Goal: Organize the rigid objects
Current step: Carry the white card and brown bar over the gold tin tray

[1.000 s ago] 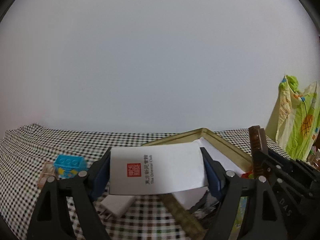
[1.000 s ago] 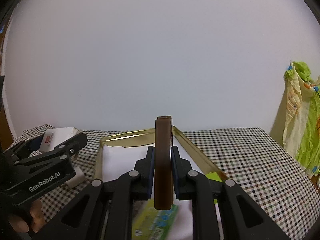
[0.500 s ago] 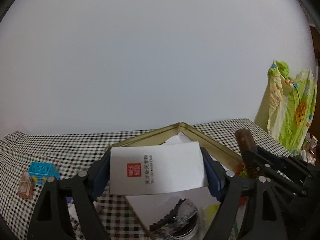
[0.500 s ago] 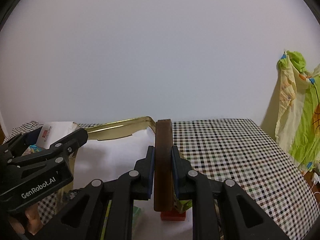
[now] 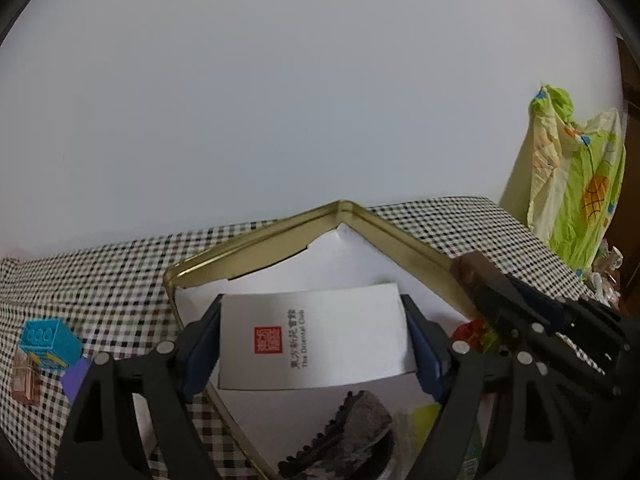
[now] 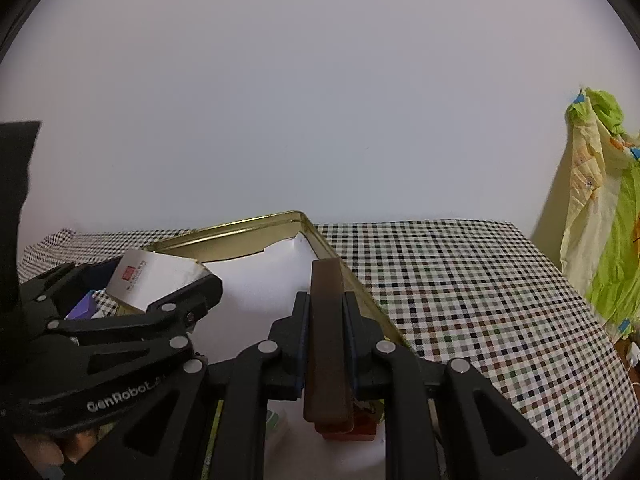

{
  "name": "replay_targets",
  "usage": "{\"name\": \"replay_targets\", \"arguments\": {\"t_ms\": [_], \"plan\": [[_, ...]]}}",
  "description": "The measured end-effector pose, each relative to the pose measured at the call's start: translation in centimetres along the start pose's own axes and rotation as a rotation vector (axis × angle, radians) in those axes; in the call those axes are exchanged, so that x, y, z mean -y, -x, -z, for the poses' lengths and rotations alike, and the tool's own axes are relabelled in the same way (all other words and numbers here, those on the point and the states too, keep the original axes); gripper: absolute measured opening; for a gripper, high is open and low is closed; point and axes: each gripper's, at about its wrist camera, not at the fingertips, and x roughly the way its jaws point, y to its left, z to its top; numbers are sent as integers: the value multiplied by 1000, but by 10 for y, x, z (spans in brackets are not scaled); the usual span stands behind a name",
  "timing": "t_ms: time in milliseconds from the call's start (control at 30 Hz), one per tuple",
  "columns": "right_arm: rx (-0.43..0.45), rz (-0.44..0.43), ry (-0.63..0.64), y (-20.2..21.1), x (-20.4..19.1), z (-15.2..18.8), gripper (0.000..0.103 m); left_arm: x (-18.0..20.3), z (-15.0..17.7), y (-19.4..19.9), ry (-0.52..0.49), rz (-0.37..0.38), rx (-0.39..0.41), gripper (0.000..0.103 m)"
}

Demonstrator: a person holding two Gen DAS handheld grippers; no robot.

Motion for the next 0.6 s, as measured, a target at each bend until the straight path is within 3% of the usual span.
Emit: {"name": "replay_targets", "arguments": {"t_ms": [600], "plan": [[-29, 9, 26, 16, -19, 4, 18, -3, 7, -13, -19, -50, -150, 82]]}}
